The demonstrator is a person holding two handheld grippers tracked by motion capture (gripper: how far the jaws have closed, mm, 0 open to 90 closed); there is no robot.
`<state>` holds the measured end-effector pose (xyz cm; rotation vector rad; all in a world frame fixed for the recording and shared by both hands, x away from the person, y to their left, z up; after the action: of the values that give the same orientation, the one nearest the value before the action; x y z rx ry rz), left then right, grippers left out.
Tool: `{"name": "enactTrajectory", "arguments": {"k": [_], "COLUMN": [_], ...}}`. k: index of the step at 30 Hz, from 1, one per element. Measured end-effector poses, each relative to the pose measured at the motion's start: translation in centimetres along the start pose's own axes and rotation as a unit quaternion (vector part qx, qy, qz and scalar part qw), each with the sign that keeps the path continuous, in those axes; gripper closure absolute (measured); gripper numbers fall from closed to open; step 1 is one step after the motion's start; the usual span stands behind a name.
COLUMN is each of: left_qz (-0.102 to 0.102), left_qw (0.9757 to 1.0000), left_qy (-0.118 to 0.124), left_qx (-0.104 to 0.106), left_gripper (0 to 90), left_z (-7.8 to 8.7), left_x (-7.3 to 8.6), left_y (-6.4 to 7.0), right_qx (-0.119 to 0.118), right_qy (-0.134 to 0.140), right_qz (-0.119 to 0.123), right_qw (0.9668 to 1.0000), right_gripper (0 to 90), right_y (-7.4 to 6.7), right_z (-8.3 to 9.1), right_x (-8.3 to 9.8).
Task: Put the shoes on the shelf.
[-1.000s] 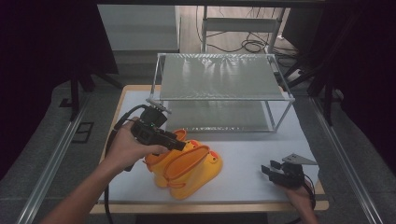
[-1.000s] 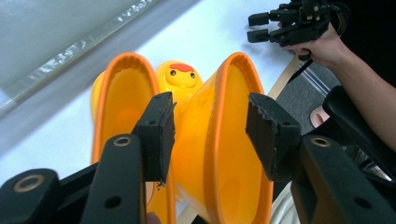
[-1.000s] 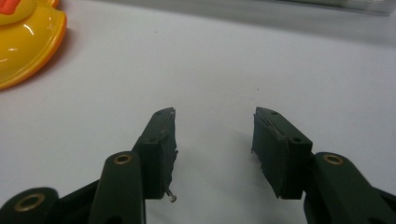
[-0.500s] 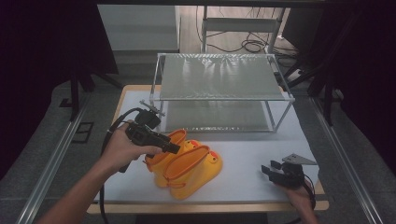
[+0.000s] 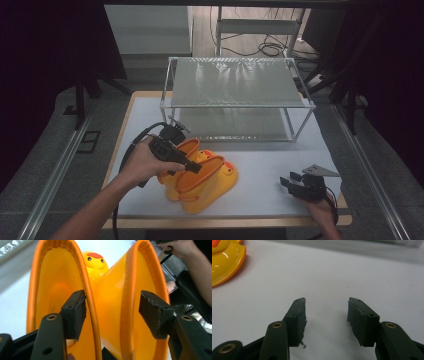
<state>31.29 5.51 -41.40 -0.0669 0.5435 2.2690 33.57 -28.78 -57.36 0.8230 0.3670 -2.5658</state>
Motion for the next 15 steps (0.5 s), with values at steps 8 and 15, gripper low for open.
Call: {"name": "enactTrajectory", "arguments": {"k": [8,15], "left_qz": [0.007,0.013], "left_qw": [0.9989,0.9987], "left_qy": [-0.015,-0.002], "left_qx": [-0.045,-0.049], "left_gripper": [47.4,80.9], "left_z": [-1.07,-0.71], "left_x": [-0.29,-0.38], "left_y": [-0.41,-0.67], "right_qx": [-0.001,-0.001], "right_qy": [0.002,0.000], "right_qz": [-0.001,0.000], "right_qw": [1.0000,1.0000], "right_gripper": [48.4,48.3], "right_y": [0.08,-0.03], "right_z": [-0.02,-0.08], "right_x": [-0.01,0.00]}}
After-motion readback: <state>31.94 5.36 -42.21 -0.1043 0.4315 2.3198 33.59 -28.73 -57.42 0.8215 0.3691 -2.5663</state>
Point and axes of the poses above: each handheld gripper's, and its own axes: z roughly backward along the jaws, x roughly out of its underside, y roughly to its right, the point moved 9 cm from there along -z, roughly forward along the jaws, and after that the axes turned 14 degrees about -y, right-handed, at the moved point
